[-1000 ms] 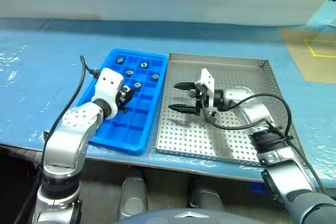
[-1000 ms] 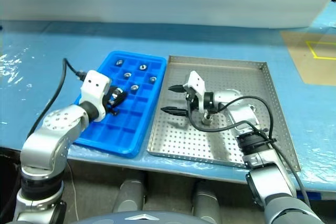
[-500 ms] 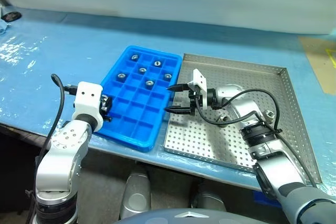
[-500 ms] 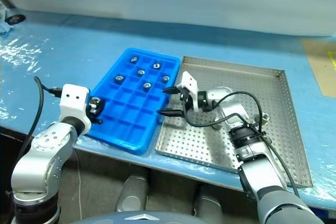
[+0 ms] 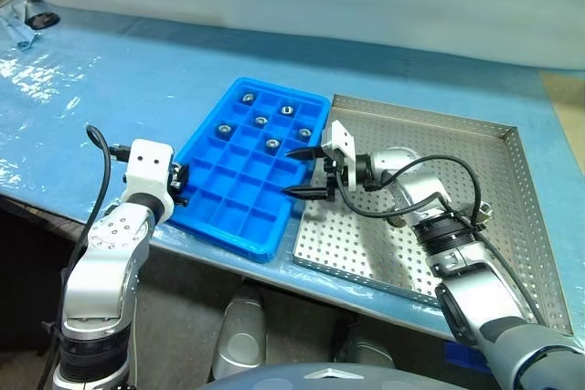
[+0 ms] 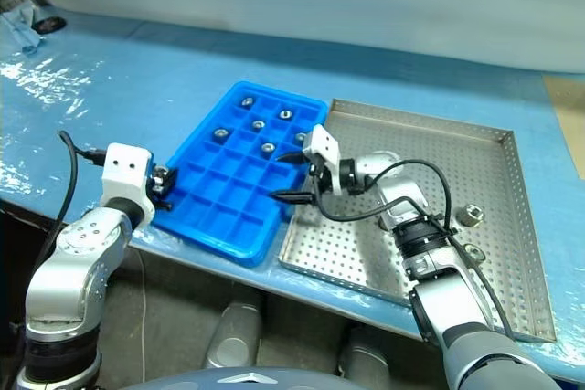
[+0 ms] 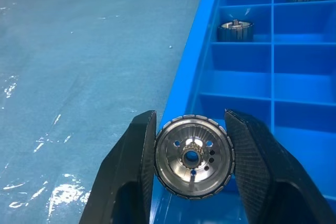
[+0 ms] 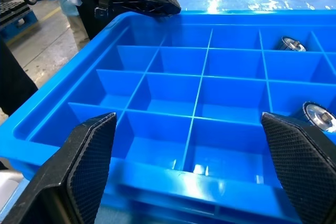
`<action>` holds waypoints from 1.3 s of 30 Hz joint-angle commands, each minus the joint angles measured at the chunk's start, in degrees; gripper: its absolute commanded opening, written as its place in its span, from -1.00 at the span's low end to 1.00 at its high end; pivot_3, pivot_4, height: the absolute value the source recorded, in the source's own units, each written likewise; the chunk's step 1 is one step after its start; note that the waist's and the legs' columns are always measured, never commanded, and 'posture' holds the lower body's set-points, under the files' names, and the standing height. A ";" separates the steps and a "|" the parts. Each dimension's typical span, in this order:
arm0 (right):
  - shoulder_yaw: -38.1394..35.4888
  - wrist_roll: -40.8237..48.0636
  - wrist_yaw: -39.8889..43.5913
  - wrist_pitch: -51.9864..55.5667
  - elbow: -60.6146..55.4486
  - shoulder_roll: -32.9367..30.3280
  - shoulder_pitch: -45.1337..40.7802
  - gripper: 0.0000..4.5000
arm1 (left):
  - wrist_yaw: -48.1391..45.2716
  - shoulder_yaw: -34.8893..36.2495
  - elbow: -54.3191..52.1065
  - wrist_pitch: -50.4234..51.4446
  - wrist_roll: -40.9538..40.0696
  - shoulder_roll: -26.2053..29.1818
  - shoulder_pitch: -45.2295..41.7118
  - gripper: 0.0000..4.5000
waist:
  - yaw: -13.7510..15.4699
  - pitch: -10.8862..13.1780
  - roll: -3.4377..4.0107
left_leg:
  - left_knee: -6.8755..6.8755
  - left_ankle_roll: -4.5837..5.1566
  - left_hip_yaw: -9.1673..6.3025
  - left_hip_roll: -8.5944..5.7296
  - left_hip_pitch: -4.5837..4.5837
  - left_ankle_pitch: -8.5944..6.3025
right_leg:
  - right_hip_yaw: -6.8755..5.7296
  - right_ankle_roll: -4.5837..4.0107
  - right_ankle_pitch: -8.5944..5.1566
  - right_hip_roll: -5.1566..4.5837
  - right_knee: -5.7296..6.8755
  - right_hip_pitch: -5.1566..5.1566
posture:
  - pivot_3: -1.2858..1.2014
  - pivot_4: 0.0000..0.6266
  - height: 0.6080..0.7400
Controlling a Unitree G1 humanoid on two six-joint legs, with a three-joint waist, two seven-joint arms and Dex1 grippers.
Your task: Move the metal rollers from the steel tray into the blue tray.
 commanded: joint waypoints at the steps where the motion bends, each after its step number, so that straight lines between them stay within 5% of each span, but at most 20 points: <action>1: -1.25 1.06 -0.22 -0.08 -3.00 -0.32 0.07 1.00 | -0.30 0.03 1.05 -3.78 0.34 0.60 -0.65 -0.25 | -0.03 0.00 0.00 | 0.00 0.00 0.00 0.00 0.01 0.00 | 0.00 0.00 0.00 0.00 0.01 0.00 | 0.44 -0.52 1.00; 10: -1.35 1.29 -0.91 0.64 -4.70 -0.24 0.62 1.00 | -1.74 -2.02 5.94 -6.88 0.06 0.87 -2.54 -0.25 | -0.09 0.00 0.00 | 0.00 -0.03 0.00 0.00 0.04 0.01 | 0.01 0.00 0.00 0.00 0.06 0.00 | 0.44 -0.52 1.00; 18: -1.71 1.34 -1.46 0.75 -5.63 -0.73 1.35 1.00 | -1.91 -2.55 6.01 -5.90 0.59 2.09 -2.52 0.94 | -0.16 0.00 0.00 | -0.01 -0.04 0.00 0.02 0.02 0.02 | 0.00 0.00 0.00 0.01 0.06 -0.01 | 0.42 -0.52 1.00; 30: -5.60 2.78 -4.37 4.37 -11.36 -4.69 4.28 1.00 | -9.73 -8.02 8.45 -9.70 -3.81 2.87 -14.15 0.94 | -0.54 0.00 0.00 | 0.03 -0.25 0.01 0.00 0.05 0.15 | 0.03 0.00 0.01 0.01 0.15 0.01 | 0.29 -0.52 1.00; 39: -12.20 5.99 -12.04 12.93 -25.17 -9.62 13.56 1.00 | -19.84 -15.25 22.94 -19.56 -5.23 1.59 -24.11 0.94 | -5.07 -0.01 0.01 | 0.07 -0.33 0.03 -0.10 0.04 0.21 | 0.03 0.02 0.02 0.02 0.22 0.01 | 0.12 -0.52 1.00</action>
